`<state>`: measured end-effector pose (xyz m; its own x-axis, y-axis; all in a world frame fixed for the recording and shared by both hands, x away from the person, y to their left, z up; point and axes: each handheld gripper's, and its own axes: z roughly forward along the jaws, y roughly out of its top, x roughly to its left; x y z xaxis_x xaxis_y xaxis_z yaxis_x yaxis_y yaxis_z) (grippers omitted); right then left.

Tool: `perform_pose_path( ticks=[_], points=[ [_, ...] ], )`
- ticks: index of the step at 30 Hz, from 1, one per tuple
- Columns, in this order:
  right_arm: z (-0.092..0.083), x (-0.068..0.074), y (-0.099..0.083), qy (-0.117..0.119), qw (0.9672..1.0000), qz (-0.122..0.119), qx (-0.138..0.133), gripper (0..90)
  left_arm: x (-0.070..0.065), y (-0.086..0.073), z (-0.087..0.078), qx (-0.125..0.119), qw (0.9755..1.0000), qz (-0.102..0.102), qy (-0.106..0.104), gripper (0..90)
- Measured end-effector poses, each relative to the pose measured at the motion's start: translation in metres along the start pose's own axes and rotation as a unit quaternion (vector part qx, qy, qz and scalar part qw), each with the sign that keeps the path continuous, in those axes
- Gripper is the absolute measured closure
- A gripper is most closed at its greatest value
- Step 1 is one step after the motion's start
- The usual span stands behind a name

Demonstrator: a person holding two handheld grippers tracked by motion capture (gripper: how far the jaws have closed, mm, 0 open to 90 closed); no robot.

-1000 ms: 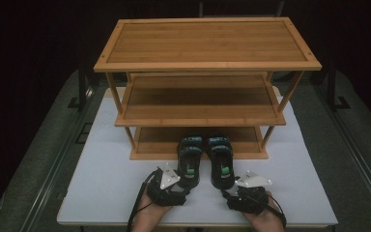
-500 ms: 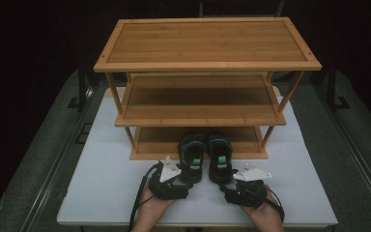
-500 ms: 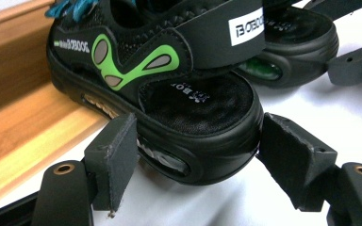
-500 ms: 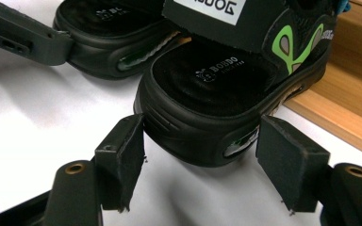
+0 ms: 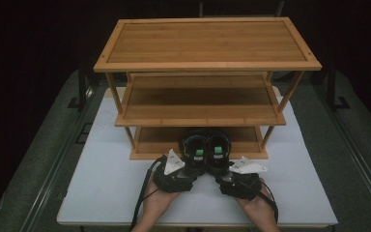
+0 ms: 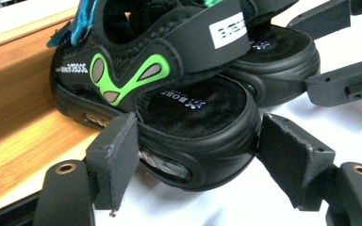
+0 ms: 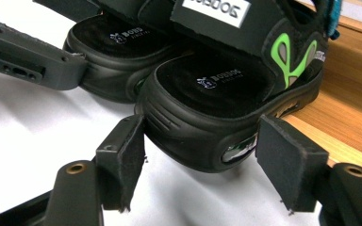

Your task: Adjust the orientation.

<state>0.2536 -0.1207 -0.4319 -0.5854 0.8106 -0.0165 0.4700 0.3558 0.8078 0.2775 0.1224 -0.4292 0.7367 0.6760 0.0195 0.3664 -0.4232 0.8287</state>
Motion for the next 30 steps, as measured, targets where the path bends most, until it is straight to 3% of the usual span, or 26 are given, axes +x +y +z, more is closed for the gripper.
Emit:
perform_pose_path(
  ticks=[19, 25, 30],
  points=[
    [0.01, -0.001, -0.001, -0.016, 0.9999, 0.001, 0.001, 34.0, 0.003, -0.003, 0.008, 0.002, 0.9999, 0.0, 0.014, 30.3],
    [0.01, 0.003, -0.008, -0.026, 0.9995, 0.019, -0.002, 35.7, 0.0, -0.009, 0.004, -0.002, 0.9997, -0.01, 0.02, 35.8],
    [0.003, 0.01, -0.01, -0.045, 0.9984, 0.029, -0.019, 51.4, -0.005, -0.014, -0.005, -0.006, 0.9995, -0.005, 0.03, 50.9]
  ],
)
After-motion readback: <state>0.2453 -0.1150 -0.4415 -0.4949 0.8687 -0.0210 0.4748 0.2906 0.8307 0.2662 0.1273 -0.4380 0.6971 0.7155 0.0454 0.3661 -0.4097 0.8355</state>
